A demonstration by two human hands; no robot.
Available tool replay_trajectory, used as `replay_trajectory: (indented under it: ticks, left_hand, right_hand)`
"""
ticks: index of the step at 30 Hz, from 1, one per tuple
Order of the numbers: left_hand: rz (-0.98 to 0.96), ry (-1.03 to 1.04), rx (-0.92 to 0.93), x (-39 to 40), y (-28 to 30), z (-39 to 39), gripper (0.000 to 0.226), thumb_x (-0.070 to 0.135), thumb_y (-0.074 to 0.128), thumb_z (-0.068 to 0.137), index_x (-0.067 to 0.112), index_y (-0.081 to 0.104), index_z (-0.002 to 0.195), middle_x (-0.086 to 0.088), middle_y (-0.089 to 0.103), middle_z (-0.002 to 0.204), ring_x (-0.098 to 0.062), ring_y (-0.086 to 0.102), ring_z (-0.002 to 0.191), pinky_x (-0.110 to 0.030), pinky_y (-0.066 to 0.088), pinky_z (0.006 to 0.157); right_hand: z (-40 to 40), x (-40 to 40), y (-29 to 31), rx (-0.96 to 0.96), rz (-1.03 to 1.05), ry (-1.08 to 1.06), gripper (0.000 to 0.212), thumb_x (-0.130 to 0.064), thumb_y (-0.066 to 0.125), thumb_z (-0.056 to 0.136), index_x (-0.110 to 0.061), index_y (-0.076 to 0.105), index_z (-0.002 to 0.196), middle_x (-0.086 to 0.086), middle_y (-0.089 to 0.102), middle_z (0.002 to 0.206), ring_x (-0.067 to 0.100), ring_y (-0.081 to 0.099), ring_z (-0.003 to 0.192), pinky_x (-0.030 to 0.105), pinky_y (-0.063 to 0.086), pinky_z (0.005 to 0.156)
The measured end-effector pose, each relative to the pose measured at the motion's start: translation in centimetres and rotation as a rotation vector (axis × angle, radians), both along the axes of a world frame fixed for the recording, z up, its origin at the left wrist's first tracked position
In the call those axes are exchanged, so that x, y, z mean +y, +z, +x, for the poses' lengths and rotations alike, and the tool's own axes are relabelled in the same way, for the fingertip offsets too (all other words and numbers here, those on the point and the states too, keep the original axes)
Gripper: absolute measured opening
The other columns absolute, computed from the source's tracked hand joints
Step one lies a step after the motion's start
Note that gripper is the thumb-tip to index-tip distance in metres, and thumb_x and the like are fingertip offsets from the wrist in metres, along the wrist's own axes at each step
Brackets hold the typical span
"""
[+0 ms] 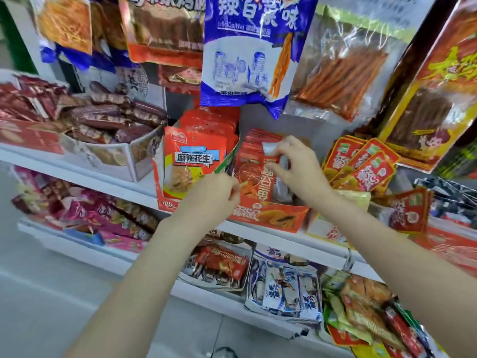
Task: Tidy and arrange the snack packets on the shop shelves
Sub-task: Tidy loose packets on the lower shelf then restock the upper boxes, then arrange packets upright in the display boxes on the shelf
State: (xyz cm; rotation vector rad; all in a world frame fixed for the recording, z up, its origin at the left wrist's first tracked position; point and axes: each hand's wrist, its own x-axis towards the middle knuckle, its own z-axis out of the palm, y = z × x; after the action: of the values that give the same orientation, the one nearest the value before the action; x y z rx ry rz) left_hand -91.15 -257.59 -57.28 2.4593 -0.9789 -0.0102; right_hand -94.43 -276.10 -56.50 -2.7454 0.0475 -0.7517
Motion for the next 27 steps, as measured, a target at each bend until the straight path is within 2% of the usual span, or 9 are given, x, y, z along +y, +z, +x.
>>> replay_trajectory:
  ticks: [2,5,9,13,16,19,23,25,27]
  left_hand:
    - [0.005,0.011,-0.044,0.0,-0.2,0.0,0.025,0.015,0.046,0.092,0.012,0.069,0.102,-0.007,0.066,0.100,-0.024,0.061,0.089,-0.037,0.051,0.077]
    - [0.002,-0.046,-0.153,-0.3,-0.7,-0.2,0.027,0.018,0.044,0.093,0.014,0.066,0.108,-0.002,0.060,0.115,-0.021,0.054,0.106,-0.032,0.045,0.085]
    - [0.139,-0.175,-0.106,-1.4,-1.2,-0.6,0.044,0.031,0.042,0.096,0.015,0.043,0.137,-0.001,0.037,0.146,-0.018,0.033,0.133,-0.030,0.026,0.108]
    - [0.294,-0.158,-0.152,-1.8,-1.6,-0.4,0.050,0.041,0.034,0.098,0.015,0.038,0.140,-0.001,0.026,0.152,-0.017,0.023,0.138,-0.034,0.018,0.112]
    - [0.314,-0.146,-0.157,-2.0,-1.8,-0.6,0.049,0.042,0.033,0.098,0.015,0.039,0.138,-0.001,0.029,0.151,-0.018,0.024,0.137,-0.035,0.018,0.111]
    - [0.115,-0.163,-0.104,-1.8,-1.4,-0.8,0.051,0.040,0.043,0.094,0.017,0.037,0.140,0.000,0.035,0.147,-0.018,0.031,0.134,-0.034,0.023,0.111]
    - [-0.255,-0.374,0.152,-1.9,-0.2,-4.1,0.061,0.031,0.068,0.081,0.024,0.042,0.136,0.014,0.045,0.130,-0.001,0.041,0.120,-0.019,0.032,0.102]
    - [-0.344,-0.380,0.167,-2.3,-0.7,-5.3,0.047,0.014,0.069,0.080,0.022,0.056,0.124,0.013,0.058,0.114,-0.004,0.054,0.105,-0.023,0.045,0.092]
    - [-0.431,-0.356,0.286,-2.1,-1.3,-5.5,0.026,0.007,0.065,0.082,0.017,0.065,0.107,0.011,0.065,0.091,-0.007,0.063,0.082,-0.026,0.053,0.077]
  right_hand:
    - [0.1,1.0,-1.9,0.020,-0.005,-0.022,0.017,-0.015,0.070,0.079,-0.007,0.058,0.089,0.009,0.051,0.100,0.027,0.056,0.087,0.038,0.045,0.076]
    - [0.2,0.9,-2.7,0.029,0.050,-0.067,0.021,-0.018,0.069,0.081,-0.008,0.053,0.090,0.006,0.049,0.105,0.024,0.054,0.091,0.035,0.045,0.077]
    - [-0.2,0.0,-1.6,0.091,0.151,0.022,0.034,-0.023,0.068,0.081,-0.007,0.058,0.109,-0.001,0.047,0.104,0.010,0.047,0.095,0.016,0.033,0.078]
    - [-2.9,-1.7,0.4,-0.120,0.183,-0.072,0.029,-0.007,0.063,0.084,-0.014,0.062,0.112,-0.003,0.046,0.100,0.009,0.048,0.086,0.015,0.033,0.075]
    - [-6.0,-1.9,1.6,-0.190,0.263,-0.129,0.036,-0.008,0.065,0.083,-0.020,0.054,0.114,-0.005,0.051,0.111,-0.002,0.046,0.094,0.018,0.039,0.082]
    - [-9.0,-1.4,1.6,-0.127,0.499,-0.149,0.037,-0.009,0.068,0.081,-0.018,0.049,0.112,-0.019,0.048,0.099,-0.019,0.049,0.083,0.004,0.041,0.071]
    - [-11.6,-1.1,0.2,-0.102,0.759,-0.267,0.024,-0.026,0.073,0.077,-0.022,0.056,0.094,-0.017,0.052,0.100,0.018,0.057,0.102,0.043,0.052,0.086]
    - [-13.1,-0.4,0.0,-0.018,0.861,-0.208,0.024,-0.035,0.073,0.074,-0.022,0.064,0.092,-0.017,0.055,0.108,0.017,0.056,0.110,0.036,0.053,0.085]
    - [-15.0,0.4,-0.2,0.125,0.905,-0.109,0.030,-0.038,0.072,0.069,-0.024,0.066,0.095,-0.016,0.061,0.111,0.007,0.061,0.105,0.018,0.050,0.083]
